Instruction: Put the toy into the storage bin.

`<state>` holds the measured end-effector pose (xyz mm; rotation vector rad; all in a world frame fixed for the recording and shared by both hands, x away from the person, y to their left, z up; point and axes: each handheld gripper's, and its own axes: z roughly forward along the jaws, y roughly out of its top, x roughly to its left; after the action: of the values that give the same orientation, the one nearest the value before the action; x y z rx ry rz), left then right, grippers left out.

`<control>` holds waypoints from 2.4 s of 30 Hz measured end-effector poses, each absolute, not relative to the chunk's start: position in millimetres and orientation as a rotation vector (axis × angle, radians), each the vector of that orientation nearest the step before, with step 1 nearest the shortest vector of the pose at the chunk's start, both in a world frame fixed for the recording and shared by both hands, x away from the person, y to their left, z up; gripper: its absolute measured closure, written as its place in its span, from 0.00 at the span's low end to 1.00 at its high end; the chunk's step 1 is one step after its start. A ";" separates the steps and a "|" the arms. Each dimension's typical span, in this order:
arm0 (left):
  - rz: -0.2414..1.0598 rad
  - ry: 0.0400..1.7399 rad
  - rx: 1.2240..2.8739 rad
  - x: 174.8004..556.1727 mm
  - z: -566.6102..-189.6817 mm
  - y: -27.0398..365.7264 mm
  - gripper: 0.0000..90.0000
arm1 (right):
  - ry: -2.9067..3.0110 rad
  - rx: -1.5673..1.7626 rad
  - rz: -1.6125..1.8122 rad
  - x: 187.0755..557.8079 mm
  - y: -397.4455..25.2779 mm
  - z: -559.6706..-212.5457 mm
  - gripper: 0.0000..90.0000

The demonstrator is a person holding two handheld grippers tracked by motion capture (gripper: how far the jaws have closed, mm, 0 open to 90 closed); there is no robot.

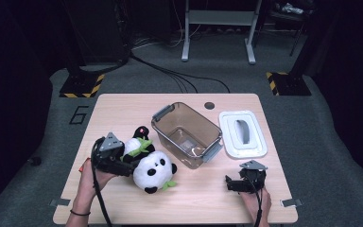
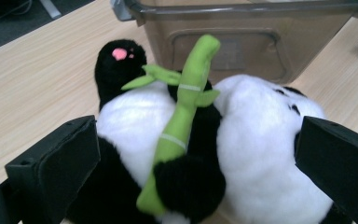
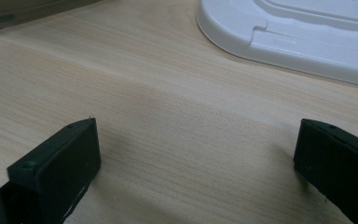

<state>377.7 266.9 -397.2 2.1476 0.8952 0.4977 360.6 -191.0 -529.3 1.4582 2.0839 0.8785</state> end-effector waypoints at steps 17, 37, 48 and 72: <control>0.452 0.903 2.243 410.8 -415.5 246.6 0.27 | 2.084 1.458 0.879 360.6 -191.1 -529.4 0.00; 0.492 0.864 2.248 405.4 -430.1 251.1 0.85 | 2.084 1.458 0.879 360.6 -191.1 -529.4 0.00; 0.504 0.794 2.203 391.1 -419.3 260.7 0.86 | 2.084 1.459 0.879 360.6 -191.1 -529.3 0.00; 0.487 0.741 2.109 378.3 -382.1 274.5 0.86 | 2.084 1.458 0.879 360.6 -191.1 -529.4 0.00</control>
<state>378.3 274.5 -382.1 2.1094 0.7411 0.4875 360.6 -191.1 -529.4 1.4584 2.0836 0.8790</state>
